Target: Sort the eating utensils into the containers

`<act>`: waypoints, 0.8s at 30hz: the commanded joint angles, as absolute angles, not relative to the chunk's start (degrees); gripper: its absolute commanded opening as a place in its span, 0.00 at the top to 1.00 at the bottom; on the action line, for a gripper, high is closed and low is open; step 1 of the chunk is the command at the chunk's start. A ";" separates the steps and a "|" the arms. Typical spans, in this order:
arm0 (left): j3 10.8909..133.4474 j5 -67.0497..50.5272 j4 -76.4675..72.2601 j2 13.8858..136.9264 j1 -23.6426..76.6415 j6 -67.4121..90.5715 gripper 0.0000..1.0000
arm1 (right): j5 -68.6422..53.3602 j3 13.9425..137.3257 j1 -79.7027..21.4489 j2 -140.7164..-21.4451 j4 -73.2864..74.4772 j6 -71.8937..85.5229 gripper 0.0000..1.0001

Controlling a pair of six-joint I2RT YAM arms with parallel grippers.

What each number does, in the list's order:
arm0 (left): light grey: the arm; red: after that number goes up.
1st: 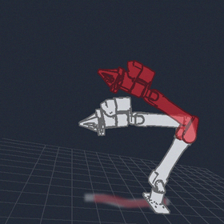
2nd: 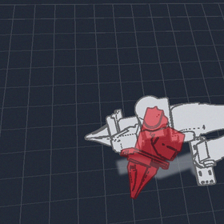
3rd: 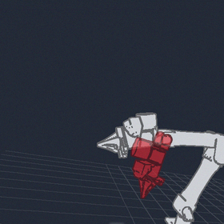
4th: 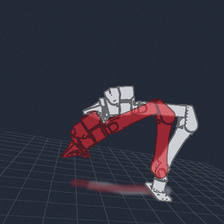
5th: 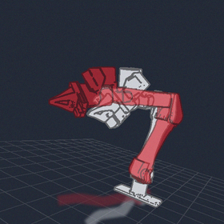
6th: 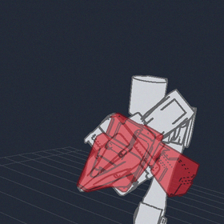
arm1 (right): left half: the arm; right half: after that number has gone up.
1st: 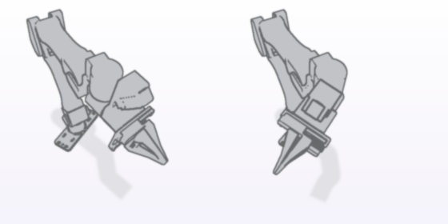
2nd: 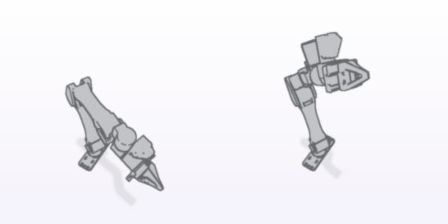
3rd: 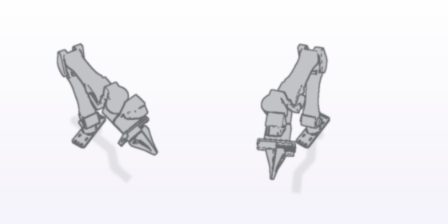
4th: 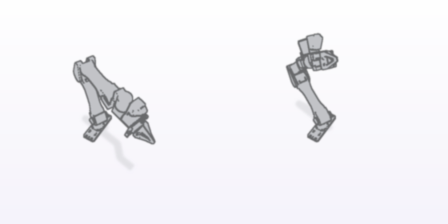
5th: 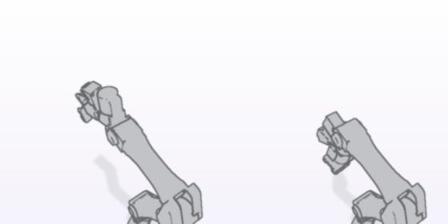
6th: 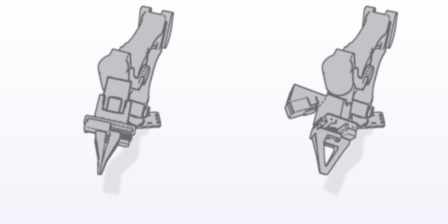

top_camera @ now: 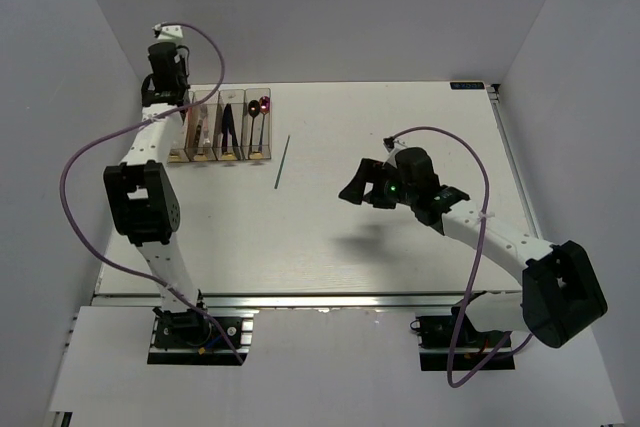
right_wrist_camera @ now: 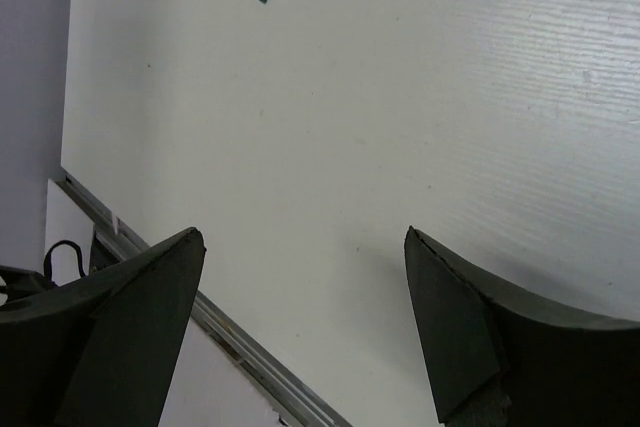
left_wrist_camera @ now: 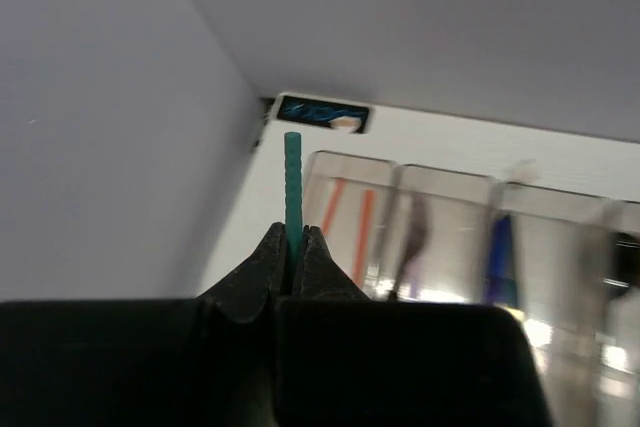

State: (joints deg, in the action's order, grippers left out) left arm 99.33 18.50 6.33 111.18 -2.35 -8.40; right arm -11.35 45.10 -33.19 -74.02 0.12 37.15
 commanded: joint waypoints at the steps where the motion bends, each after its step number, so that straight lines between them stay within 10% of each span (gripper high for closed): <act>1: 100.99 17.06 1.33 114.85 -5.88 -16.43 0.93 | -16.16 43.77 -33.49 -72.95 -3.07 35.25 0.14; 24: 96.16 -2.63 -14.15 119.88 -12.74 -7.12 0.78 | -16.70 44.38 -33.49 -77.52 -6.68 34.37 0.13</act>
